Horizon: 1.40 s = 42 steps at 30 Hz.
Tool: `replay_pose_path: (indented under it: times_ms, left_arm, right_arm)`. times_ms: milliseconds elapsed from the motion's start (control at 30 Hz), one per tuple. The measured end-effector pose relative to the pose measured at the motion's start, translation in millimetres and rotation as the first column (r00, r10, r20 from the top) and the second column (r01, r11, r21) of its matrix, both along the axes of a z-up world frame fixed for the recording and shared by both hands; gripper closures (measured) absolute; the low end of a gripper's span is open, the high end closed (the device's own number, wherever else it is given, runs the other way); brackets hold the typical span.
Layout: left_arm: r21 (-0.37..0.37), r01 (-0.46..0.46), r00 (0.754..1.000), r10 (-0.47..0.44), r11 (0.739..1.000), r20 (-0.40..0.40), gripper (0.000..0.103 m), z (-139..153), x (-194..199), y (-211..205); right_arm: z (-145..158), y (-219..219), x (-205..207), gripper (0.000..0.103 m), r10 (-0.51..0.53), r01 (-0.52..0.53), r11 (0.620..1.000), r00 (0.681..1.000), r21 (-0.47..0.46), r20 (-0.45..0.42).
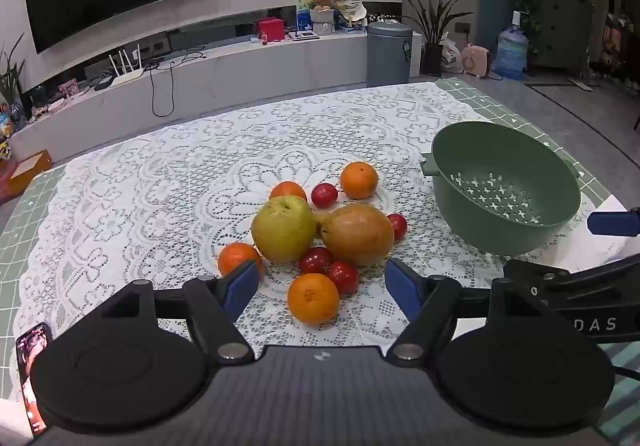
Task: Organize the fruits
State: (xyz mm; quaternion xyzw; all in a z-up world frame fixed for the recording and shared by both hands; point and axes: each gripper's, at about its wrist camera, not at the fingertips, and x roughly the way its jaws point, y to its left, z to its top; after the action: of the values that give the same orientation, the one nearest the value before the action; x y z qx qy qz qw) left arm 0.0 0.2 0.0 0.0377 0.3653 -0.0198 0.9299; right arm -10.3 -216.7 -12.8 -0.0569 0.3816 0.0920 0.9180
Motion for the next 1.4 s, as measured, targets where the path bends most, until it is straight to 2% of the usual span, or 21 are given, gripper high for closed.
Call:
replay_pose_path:
  times_ms: [133, 200, 333, 1400]
  left_arm:
    - [-0.018, 0.016, 1.000, -0.016, 1.000, -0.009, 0.020, -1, -1, -2]
    - [-0.035, 0.002, 1.000, -0.002, 0.999, -0.008, 0.021, 1, -6, 11]
    - [-0.017, -0.011, 1.000, 0.011, 1.000, -0.017, 0.022, -3, -1, 1]
    - [-0.025, -0.021, 1.000, 0.021, 0.999, -0.010, 0.022, 0, -5, 7]
  right_arm:
    - [-1, 0, 0, 0.004, 0.000, 0.000, 1.000, 1.000, 0.002, -0.001]
    - [-1, 0, 0, 0.004, 0.002, -0.002, 1.000, 1.000, 0.004, -0.003]
    - [-1, -3, -5, 0.004, 0.003, -0.003, 1.000, 1.000, 0.005, -0.004]
    - [-2, 6, -5, 0.004, 0.014, -0.014, 1.000, 1.000, -0.004, -0.015]
